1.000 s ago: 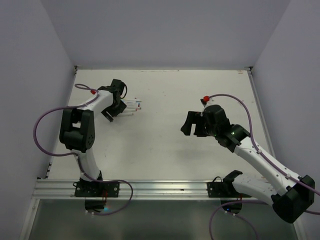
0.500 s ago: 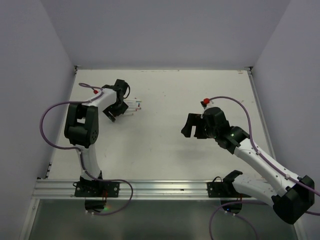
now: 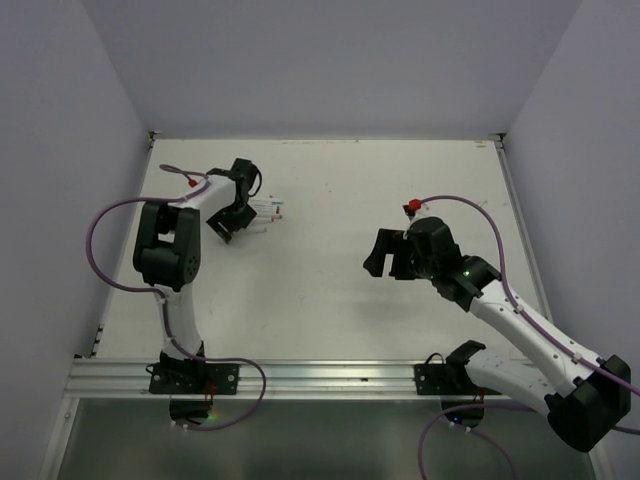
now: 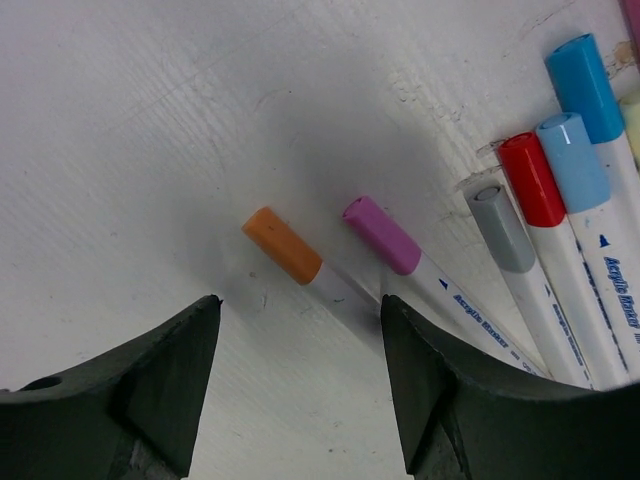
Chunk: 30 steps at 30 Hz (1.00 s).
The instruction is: Open the pen caps
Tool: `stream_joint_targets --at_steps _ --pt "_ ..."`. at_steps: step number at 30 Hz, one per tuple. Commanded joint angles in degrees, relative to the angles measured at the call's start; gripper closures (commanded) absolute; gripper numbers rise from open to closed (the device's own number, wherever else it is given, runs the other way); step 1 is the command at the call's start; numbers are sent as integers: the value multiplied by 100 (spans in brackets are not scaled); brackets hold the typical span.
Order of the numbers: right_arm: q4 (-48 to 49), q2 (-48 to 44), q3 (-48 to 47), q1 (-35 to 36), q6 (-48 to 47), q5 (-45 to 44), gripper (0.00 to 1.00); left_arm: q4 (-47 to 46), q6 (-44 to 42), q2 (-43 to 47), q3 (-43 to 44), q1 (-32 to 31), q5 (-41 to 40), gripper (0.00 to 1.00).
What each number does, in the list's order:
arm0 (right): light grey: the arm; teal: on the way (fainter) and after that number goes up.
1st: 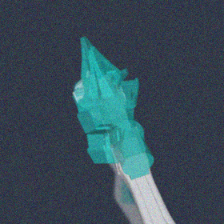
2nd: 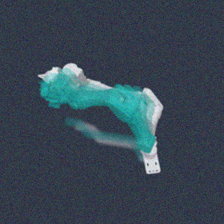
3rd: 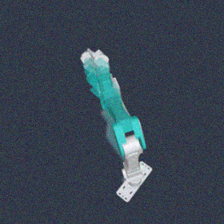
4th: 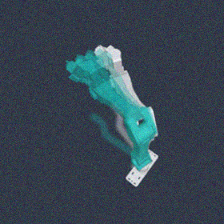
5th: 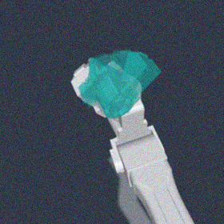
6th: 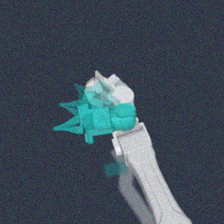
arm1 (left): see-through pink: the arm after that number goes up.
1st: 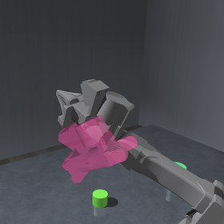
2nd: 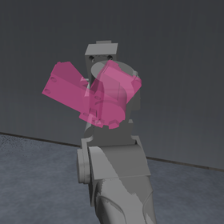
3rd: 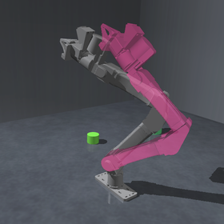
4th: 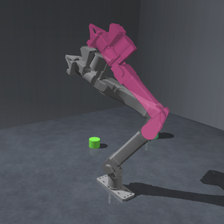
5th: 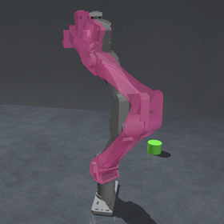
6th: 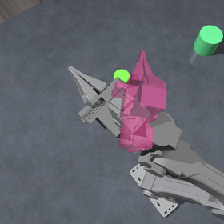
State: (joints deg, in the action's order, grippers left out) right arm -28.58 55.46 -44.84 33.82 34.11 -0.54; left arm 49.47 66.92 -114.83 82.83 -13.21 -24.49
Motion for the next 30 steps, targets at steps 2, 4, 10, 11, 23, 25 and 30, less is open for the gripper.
stream_joint_targets --at_steps 2,4,10,11,23,25,30 --pt "203 -106 10 19 96 -61 12 221 164 -145 129 -41 -337 33" --pt "195 -114 10 28 105 -78 12 229 164 -163 85 -85 -390 38" --pt "177 -167 54 19 122 -113 12 116 225 -14 -319 -243 -460 59" --pt "168 -176 63 19 122 -131 12 80 243 73 -398 -252 -469 63" --pt "422 26 317 28 70 175 13 -806 -238 1591 -2400 -620 -153 100" --pt "765 140 414 28 96 596 14 -1358 -468 2232 -2648 -1033 -74 100" --pt "1872 588 696 212 272 1406 16 -4777 -1848 3605 -4210 -1815 2330 100"
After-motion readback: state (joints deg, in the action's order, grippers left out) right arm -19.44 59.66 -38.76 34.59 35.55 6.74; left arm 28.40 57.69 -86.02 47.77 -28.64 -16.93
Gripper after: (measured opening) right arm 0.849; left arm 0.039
